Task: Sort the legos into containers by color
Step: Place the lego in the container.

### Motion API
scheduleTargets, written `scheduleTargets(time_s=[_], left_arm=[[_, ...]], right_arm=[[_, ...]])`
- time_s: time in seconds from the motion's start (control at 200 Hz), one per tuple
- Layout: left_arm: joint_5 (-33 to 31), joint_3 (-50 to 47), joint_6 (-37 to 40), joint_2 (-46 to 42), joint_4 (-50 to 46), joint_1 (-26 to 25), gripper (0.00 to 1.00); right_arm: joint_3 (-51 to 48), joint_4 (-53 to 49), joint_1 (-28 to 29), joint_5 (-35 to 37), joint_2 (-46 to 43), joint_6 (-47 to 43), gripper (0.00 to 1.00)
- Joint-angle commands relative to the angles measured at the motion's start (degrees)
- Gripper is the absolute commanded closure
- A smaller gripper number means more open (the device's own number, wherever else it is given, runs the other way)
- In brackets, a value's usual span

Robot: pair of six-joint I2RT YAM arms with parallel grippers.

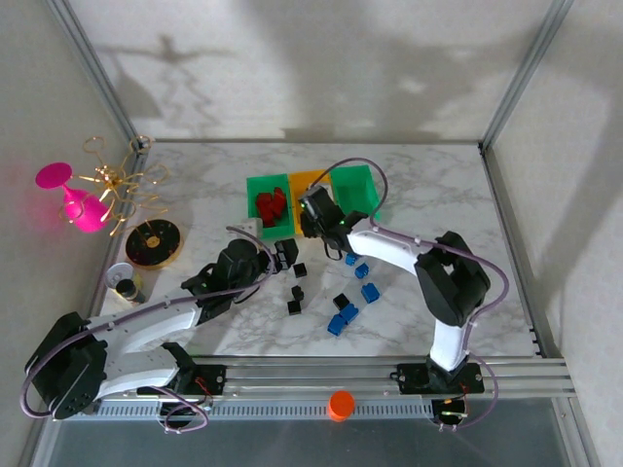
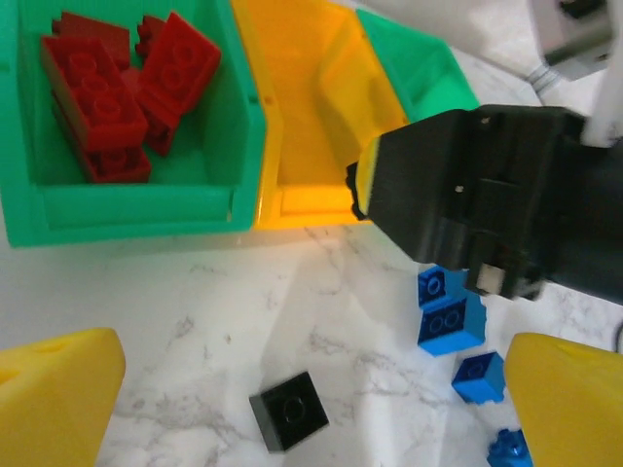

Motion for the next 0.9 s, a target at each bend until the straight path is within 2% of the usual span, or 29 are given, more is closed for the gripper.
scheduleTargets(time_s=[0.0, 0.26, 0.481, 0.631, 0.776, 0.891], left_arm=[[1.48, -2.40, 3.10, 0.71, 6.96, 2.27, 0.00], [2.65, -7.83, 5.65, 0.22, 12.38, 5.46, 0.00], [-3.25, -11.39, 4.18, -2.82, 14.73, 5.55, 0.00], [-4.26, -11.80, 4.59, -3.79, 15.01, 5.58, 0.00], [-3.90, -12.39, 4.94, -4.58, 15.73, 5.56, 0.00], [-5.20, -12.18, 5.48, -5.14, 14.89, 5.54, 0.00]], right_arm=[[4.40, -0.75, -1.23, 1.65, 3.43, -2.33, 0.68], [13.13, -1.40, -4.25, 2.20, 10.96, -4.91, 0.67], [17.65, -0.83, -5.15, 3.07, 15.66, -6.66, 0.64], [20.31, -0.66, -6.87, 3.20, 17.67, -8.80, 0.59], [20.53, -0.97, -6.86, 3.55, 15.69, -9.06, 0.51], [18.29, -0.28, -6.65, 0.85, 11.76, -8.97, 0.50]])
